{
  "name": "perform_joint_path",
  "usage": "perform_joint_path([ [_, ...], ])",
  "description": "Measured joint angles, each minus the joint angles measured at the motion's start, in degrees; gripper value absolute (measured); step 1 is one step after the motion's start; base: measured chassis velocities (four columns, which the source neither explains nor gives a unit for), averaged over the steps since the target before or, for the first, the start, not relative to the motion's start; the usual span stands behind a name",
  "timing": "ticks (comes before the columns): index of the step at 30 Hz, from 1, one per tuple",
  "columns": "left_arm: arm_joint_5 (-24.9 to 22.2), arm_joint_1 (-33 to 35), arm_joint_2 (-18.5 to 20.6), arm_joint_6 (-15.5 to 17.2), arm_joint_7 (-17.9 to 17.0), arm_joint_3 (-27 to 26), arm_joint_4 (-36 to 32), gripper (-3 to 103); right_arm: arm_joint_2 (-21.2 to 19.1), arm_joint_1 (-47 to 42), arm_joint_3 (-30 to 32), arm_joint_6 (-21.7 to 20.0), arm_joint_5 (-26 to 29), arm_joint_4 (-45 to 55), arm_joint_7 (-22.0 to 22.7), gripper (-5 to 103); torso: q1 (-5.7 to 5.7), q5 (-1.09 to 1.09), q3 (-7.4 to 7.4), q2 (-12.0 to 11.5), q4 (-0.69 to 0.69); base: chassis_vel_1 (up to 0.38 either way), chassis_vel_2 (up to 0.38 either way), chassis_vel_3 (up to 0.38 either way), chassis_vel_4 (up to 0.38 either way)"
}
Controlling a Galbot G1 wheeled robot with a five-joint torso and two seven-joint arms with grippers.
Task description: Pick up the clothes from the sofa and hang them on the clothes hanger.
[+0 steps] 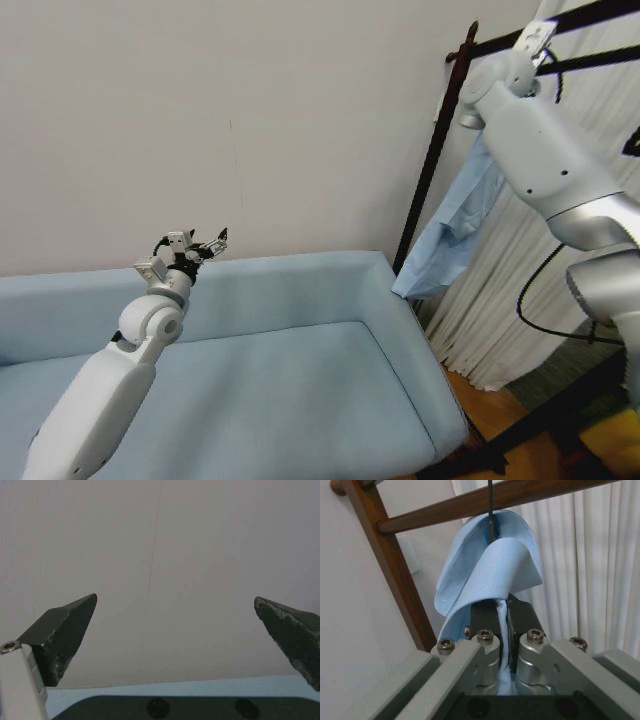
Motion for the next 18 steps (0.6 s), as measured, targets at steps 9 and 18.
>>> perform_joint_path([
  [9,0.0,0.7,0.1,-0.2,0.2,-0.7,-0.2,100,2.3,0.6,0.5,0.0,-1.8,-3.6,-1.2,2,0.0,-0.01,0.0,0.0,-0.01,0.0,0.0,0.0,0.0],
  [18,0.0,1.0,0.1,-0.4,0.5,-1.0,-0.3,100,2.5,-0.3,1.1,0.1,-1.6,-3.6,-0.7,2,0.0,0.0,0.0,0.0,-0.01,0.0,0.0,0.0,0.0],
])
